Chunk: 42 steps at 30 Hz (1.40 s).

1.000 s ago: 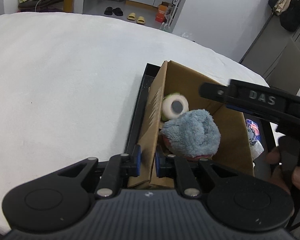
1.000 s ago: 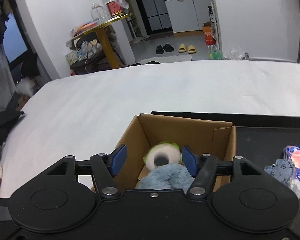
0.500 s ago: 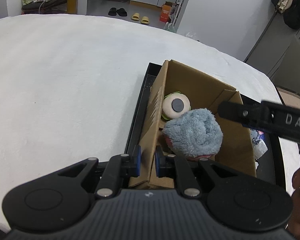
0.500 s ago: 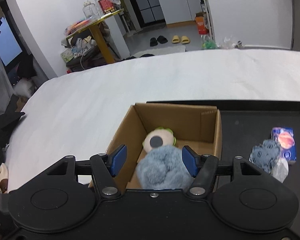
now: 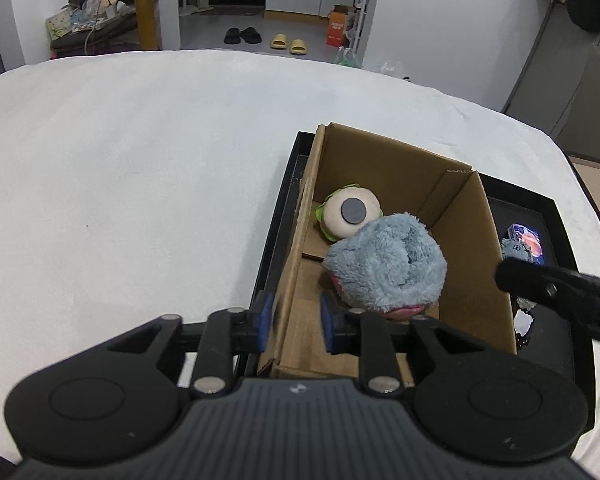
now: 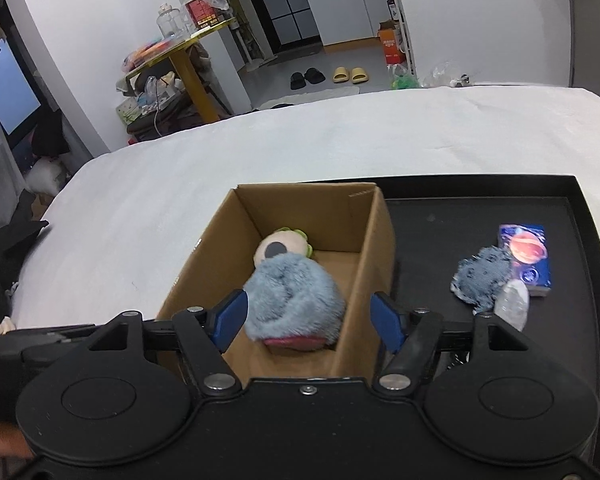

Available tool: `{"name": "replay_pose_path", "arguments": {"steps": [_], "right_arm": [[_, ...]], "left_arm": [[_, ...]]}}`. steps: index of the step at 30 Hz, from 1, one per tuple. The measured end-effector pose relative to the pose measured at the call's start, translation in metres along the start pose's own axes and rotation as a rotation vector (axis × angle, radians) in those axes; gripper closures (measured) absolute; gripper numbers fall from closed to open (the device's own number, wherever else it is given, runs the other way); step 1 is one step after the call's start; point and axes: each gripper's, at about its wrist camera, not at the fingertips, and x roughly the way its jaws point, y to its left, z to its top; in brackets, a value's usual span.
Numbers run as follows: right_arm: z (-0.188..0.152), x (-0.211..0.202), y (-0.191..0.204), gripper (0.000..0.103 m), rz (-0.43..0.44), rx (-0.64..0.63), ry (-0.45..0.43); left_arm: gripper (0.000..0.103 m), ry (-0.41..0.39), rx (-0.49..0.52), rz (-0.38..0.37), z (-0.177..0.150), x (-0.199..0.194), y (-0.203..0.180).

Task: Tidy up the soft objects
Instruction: 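Withdraw the right tool and move it over the black-and-white item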

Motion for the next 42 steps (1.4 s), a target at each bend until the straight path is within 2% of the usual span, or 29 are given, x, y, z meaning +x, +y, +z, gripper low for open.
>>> {"name": "replay_pose_path", "arguments": {"steps": [2, 4, 7, 14, 25, 35, 39, 42], "right_arm": [[-0.003, -0.003, -0.004, 0.034, -0.003, -0.003, -0.005], [-0.006, -0.007, -0.009, 0.031, -0.006, -0.004, -0.012], [-0.007, -0.012, -0.018, 0.025, -0.005, 0.023, -0.011], [-0.016, -0.017, -0.041, 0.023, -0.017, 0.042, -0.030], [-0.027, -0.023, -0.085, 0.024, -0.072, 0.101, -0.047], [-0.037, 0.004, -0.112, 0.035, -0.125, 0.181, 0.074], [-0.041, 0.020, -0.108, 0.036, -0.156, 0.163, 0.103], [-0.042, 0.037, -0.105, 0.043, -0.179, 0.142, 0.138]], "left_arm": [[0.058, -0.002, -0.003, 0.015, 0.000, -0.001, -0.002], [0.052, -0.012, 0.003, 0.040, 0.000, -0.003, -0.007], [0.047, -0.021, 0.033, 0.067, 0.000, -0.006, -0.016], [0.033, -0.032, 0.077, 0.094, -0.003, -0.008, -0.035], [0.024, -0.040, 0.105, 0.106, -0.007, -0.009, -0.046], [0.023, -0.043, 0.079, 0.114, -0.003, -0.010, -0.040], [0.023, -0.043, 0.063, 0.107, -0.001, -0.012, -0.037], [0.023, -0.040, 0.059, 0.104, 0.000, -0.013, -0.034]]}}
